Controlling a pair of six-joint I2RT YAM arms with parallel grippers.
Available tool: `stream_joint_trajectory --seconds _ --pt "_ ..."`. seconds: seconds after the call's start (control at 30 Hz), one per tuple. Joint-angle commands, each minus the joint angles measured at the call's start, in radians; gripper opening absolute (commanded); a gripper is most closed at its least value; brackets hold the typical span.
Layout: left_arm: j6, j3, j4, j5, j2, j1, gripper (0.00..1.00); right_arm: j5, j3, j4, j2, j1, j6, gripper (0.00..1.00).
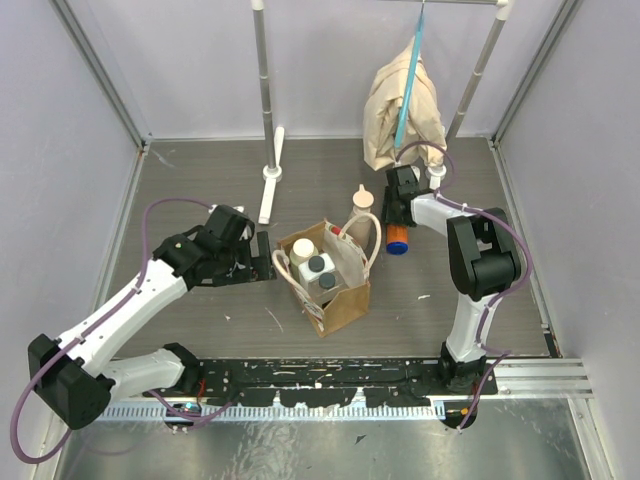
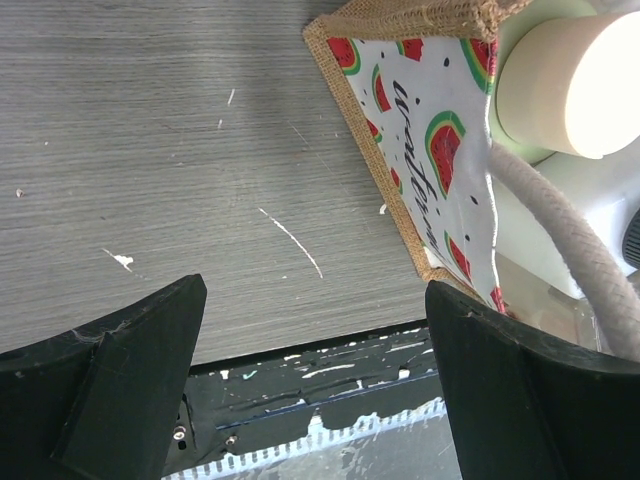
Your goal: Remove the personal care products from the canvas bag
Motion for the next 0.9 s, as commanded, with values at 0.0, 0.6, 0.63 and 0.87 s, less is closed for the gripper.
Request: stream_joint_trajectory --seconds 0.0,0.6,0.63,0.87 --pt "-0.002 -0.004 0.011 0.004 0.007 -0.006 0.99 0.031 -0.004 0.046 -0.029 -0.005 -0.021 0.07" --pt "-0.016 0.003 0.045 0.007 0.054 -0.040 0.99 0.084 -0.709 0.816 -0.705 0.008 -0.058 0.01" --pt "-0.019 0.003 0.046 0.005 0.057 -0.046 0.99 0.093 -0.733 0.860 -0.717 0.009 -0.058 0.01" --pt "-0.036 0.004 0.050 -0.011 0.065 -0.083 0.99 0.311 -0.814 1.182 -0.641 0.138 -0.164 0.01"
